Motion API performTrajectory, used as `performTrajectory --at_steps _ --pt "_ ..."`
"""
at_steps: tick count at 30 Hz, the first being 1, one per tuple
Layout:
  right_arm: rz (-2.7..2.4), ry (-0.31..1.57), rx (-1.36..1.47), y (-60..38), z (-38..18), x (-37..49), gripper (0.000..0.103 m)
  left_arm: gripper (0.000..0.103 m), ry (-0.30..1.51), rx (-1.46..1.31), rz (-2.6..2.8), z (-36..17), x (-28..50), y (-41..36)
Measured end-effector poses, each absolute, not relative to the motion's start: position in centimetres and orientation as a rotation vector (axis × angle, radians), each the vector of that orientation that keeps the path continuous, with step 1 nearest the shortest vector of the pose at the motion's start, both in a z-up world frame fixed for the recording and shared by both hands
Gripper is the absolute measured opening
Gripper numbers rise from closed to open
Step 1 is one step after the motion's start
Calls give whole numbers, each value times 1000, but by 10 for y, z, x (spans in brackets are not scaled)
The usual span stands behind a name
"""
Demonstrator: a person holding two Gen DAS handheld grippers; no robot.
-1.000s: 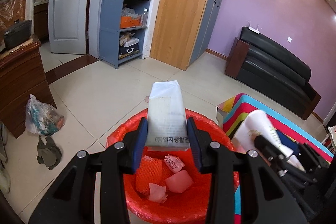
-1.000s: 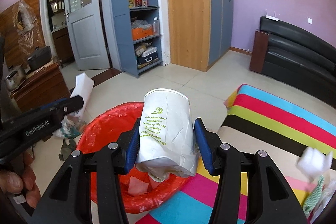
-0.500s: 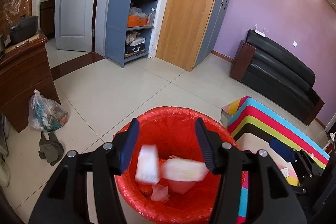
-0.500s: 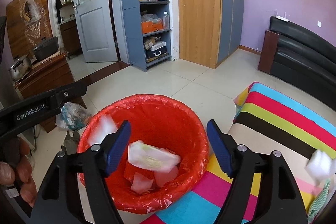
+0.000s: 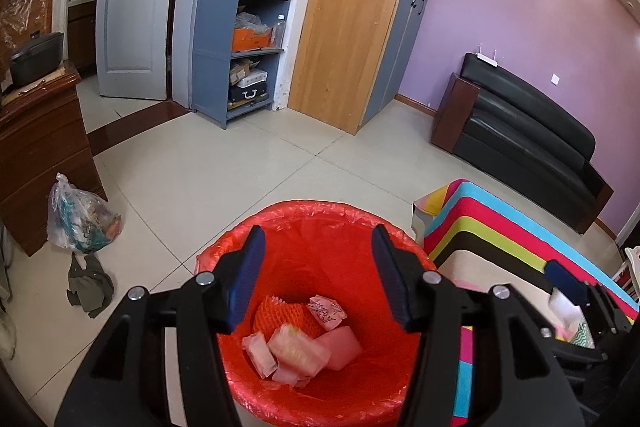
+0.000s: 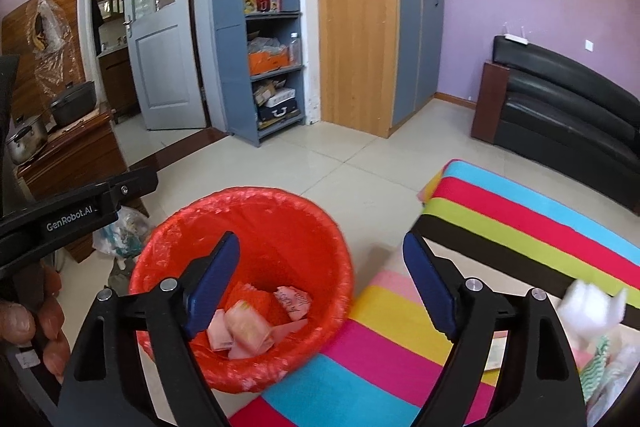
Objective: Collect trash
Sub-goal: 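Move both tools back over the mat toward the remaining trash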
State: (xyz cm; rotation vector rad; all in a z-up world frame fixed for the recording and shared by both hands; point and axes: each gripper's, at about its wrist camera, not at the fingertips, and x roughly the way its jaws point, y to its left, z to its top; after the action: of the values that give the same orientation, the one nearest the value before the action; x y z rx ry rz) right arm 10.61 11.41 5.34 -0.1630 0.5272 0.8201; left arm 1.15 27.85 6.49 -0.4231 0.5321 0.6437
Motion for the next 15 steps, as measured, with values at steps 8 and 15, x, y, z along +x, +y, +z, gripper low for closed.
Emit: performTrajectory --at_steps 8,15 --pt "749 514 -145 77 53 116 83 54 537 -395 617 63 23 266" --pt "687 516 -153 42 47 127 83 54 543 -364 591 58 34 251"
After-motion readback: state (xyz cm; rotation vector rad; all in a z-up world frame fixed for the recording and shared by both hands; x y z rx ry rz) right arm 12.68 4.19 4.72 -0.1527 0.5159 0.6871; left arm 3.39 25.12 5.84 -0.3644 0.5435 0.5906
